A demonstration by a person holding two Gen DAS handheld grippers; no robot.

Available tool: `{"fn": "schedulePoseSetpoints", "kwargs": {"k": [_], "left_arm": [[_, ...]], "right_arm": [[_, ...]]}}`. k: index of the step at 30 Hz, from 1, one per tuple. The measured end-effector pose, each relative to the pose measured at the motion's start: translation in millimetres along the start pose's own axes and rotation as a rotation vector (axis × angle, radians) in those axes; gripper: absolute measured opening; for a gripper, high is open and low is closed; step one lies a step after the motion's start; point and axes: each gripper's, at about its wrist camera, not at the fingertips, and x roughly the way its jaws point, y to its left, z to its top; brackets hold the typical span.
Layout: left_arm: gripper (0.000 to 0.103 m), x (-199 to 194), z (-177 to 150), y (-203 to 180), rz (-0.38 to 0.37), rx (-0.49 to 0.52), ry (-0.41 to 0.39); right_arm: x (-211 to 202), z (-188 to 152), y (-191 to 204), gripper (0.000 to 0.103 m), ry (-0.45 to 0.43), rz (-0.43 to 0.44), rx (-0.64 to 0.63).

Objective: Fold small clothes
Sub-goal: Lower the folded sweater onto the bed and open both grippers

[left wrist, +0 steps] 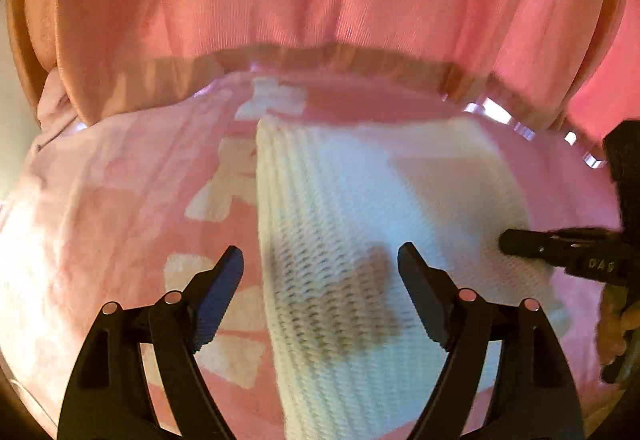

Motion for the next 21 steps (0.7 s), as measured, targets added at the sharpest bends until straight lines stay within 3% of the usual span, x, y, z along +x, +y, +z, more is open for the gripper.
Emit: {"fn": "schedulePoseSetpoints", "kwargs": {"k": [4,6,8,11,13,17,21], "left_arm": [[0.078,6,-4,4,0.011,-0.006,0.011],[0.078,4,-4,4,0.013,-0.002,0.009],[0.079,5,-5,4,0.014,0.004,0.011],[0.079,4,-6,2,0.019,0.010,0.011],[0.079,2,-6,1,0.028,0.025,0.005],[0.081,2,-7,4,0.032,0.023,0.007],[0.085,2,-8,6,0.041,0.021,0.007]], "right_arm": [[-29,-1,27,0.000,-0.053,-0.007,-0.075],[-26,-10,31,0.000,-0.028,-0.030,-0.115],[-7,-17,22,0.000,0.038,-0.118,-0.116],[-16,-15,15,0.000,0.034,-0.094,-0.066],[-34,-16,23,0.008,-0.006,-0.088,-0.090],[-50,-30,27,0.026,0.004,-0.052,-0.083],[-38,-49,27,0.038,0.095,-0.021,-0.072]]}}
